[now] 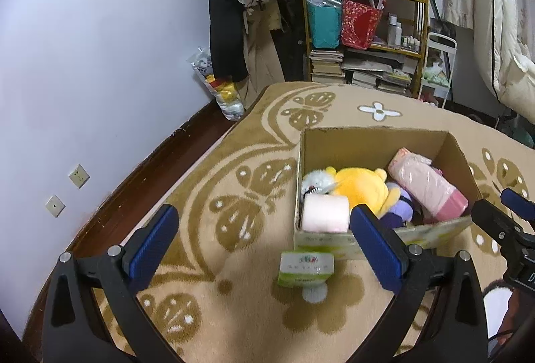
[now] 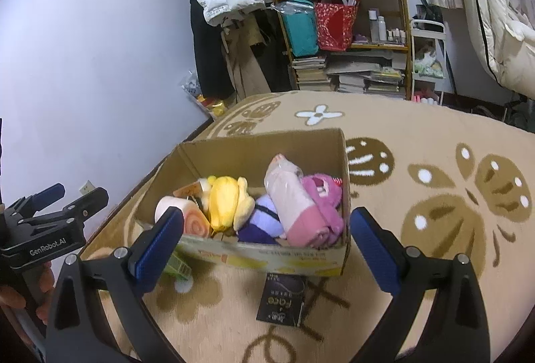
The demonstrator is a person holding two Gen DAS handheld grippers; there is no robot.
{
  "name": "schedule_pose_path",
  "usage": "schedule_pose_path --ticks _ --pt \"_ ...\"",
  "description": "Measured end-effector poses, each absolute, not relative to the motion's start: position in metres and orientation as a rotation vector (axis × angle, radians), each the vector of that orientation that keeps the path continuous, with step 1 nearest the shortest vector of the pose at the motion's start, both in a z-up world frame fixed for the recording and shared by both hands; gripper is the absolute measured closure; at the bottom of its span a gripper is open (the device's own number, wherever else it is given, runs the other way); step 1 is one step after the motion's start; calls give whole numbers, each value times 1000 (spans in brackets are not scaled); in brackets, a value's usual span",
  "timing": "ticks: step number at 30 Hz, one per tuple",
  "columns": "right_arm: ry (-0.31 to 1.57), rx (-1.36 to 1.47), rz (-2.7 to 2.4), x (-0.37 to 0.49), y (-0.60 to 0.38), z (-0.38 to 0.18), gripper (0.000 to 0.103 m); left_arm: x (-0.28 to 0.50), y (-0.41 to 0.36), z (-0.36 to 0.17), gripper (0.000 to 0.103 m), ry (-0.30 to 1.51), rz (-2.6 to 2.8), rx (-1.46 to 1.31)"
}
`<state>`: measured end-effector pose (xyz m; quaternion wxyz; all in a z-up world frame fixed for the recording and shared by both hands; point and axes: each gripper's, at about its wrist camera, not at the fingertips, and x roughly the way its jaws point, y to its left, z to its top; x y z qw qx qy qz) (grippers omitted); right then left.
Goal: Organize soft objects
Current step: 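Withdraw both open tools and lower them toward the green and black tissue packs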
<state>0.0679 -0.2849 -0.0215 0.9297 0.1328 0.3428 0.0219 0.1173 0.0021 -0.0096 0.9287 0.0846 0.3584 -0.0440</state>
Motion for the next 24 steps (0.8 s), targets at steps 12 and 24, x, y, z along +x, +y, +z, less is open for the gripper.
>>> schedule_pose_path --ticks 12,24 --pt "778 193 37 54 -265 -43 0 109 8 -28 2 827 -143 113" --pt "914 142 70 67 -251 -84 0 122 0 -62 2 947 -127 160"
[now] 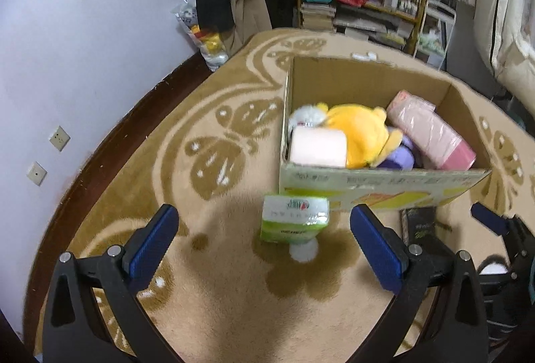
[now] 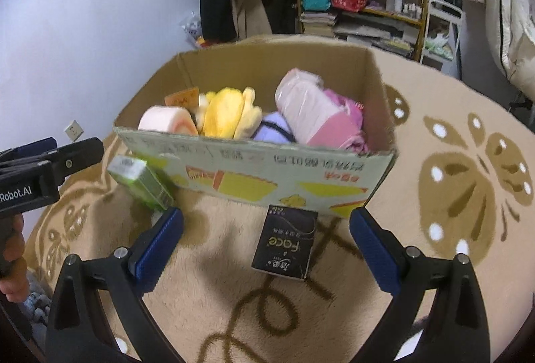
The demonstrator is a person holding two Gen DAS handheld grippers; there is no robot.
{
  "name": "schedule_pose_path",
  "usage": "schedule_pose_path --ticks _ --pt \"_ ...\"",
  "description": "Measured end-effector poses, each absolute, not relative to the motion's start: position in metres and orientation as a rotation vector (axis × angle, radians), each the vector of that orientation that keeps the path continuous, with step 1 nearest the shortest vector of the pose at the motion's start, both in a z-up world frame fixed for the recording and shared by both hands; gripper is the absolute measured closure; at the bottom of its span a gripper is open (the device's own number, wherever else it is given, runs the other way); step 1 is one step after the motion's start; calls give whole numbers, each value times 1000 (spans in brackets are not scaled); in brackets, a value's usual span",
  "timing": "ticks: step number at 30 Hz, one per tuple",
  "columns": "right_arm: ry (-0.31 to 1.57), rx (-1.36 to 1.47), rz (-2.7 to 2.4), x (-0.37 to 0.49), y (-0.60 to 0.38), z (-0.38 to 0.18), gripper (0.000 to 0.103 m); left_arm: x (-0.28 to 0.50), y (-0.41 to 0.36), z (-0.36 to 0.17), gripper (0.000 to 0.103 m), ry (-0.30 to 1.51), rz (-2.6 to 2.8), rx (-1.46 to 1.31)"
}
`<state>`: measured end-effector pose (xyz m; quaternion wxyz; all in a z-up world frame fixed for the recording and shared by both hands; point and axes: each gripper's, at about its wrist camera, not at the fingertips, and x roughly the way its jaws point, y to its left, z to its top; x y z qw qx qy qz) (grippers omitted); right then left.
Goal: Organize soft objects
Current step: 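Withdraw both open tools and lower them toward the green and black tissue packs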
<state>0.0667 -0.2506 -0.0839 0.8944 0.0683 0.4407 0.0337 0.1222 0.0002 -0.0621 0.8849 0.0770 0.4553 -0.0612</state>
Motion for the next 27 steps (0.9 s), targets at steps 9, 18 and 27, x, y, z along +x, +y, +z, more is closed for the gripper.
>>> schedule_pose_path --ticks 9,18,27 --pt "987 151 51 78 -255 -106 0 130 -15 -94 2 1017 -136 223" --pt "1044 120 54 91 -251 -126 0 142 -12 -113 2 1059 -115 195" --pt "1094 112 51 100 -251 -143 0 146 -14 -122 2 1069 -103 210"
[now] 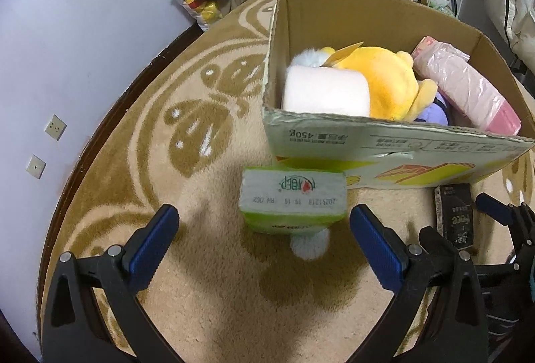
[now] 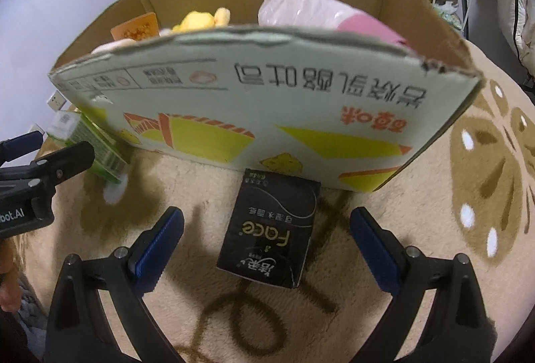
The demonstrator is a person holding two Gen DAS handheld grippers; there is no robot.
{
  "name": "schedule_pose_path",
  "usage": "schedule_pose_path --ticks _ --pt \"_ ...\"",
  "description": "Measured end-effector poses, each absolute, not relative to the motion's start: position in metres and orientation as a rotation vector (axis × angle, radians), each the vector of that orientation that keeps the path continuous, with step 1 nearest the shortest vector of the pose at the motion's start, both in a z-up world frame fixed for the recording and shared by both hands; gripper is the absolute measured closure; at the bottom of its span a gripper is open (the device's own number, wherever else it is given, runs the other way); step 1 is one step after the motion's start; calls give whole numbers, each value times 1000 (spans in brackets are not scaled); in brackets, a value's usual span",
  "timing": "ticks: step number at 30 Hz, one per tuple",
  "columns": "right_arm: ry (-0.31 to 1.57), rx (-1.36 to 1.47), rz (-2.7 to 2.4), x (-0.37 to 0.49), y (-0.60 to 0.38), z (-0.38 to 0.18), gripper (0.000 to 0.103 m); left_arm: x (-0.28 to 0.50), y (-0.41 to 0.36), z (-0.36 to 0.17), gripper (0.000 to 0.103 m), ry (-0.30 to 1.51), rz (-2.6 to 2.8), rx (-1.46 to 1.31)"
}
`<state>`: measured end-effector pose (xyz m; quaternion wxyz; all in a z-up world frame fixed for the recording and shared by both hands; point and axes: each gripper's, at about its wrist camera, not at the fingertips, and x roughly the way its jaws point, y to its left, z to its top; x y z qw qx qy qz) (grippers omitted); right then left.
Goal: Organize soft objects
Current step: 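Withdraw both open tools and lower them toward the green and black tissue packs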
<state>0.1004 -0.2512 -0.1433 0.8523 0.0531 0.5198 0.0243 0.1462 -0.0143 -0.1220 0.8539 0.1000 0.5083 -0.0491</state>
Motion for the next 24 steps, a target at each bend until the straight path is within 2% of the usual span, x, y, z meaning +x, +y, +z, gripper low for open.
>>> schedule_pose_path --ticks 18,20,22,24 --pt "1139 84 47 106 -245 -166 0 148 -22 -133 3 1076 -95 256" --pt "1139 86 45 106 -245 -165 0 148 -23 -134 11 1078 -95 263" --pt "1137 72 31 106 -244 -163 6 148 -23 -137 13 1086 -98 270" --pt "1137 71 28 105 -247 -160 10 147 -24 -139 22 1092 -94 273"
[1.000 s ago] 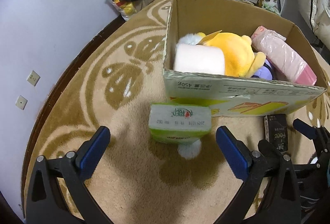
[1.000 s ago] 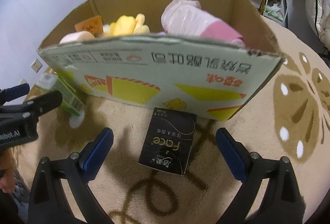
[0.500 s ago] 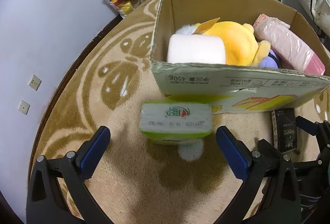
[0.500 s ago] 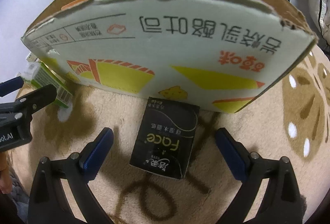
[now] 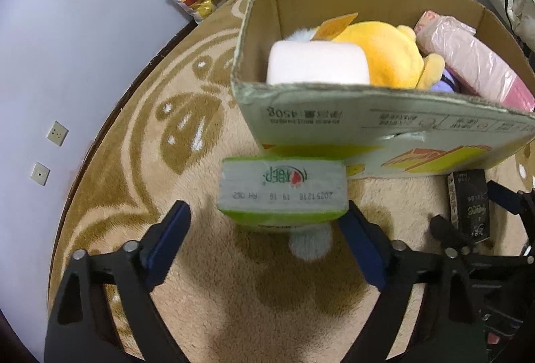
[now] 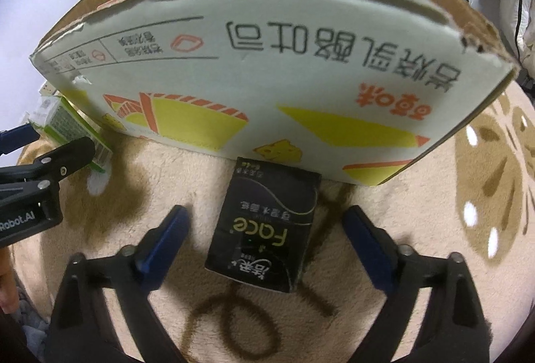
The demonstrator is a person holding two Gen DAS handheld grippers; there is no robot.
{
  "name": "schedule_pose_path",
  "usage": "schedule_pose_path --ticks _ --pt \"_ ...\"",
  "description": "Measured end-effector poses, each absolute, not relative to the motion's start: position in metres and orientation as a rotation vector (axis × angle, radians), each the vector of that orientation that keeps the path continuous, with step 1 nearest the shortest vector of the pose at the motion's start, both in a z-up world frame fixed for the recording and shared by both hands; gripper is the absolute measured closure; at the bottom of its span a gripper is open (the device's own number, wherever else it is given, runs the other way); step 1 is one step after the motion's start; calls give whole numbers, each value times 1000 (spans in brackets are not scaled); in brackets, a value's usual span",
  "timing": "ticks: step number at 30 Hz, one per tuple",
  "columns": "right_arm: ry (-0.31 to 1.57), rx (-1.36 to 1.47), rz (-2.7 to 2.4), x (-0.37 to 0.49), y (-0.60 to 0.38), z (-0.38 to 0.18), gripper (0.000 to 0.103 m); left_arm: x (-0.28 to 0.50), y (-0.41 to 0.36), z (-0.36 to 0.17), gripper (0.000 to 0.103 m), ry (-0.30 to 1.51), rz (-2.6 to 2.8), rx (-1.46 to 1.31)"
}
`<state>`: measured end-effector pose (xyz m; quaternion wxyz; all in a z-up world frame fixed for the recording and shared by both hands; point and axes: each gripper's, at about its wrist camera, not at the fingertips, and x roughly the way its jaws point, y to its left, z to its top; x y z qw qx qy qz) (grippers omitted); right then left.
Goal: Organize soft objects
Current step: 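Grasp the green tissue pack with the left tool while the right tool grasps the black Face pack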
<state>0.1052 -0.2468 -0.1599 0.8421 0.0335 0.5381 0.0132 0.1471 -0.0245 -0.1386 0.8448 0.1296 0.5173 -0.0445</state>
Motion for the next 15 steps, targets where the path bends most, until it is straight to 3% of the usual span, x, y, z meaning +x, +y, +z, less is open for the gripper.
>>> schedule_pose_path --ticks 2,5,7,15 --pt "1134 71 18 105 -249 -158 17 148 -24 -141 38 1106 -96 259" --pt "1136 57 8 105 -251 -156 34 148 -23 -142 49 1116 -118 207" --pt "1139 63 14 105 -251 -155 46 147 -25 -143 51 1108 -119 198" --pt "1127 91 33 102 -253 -149 50 143 -18 -140 52 1104 -114 163"
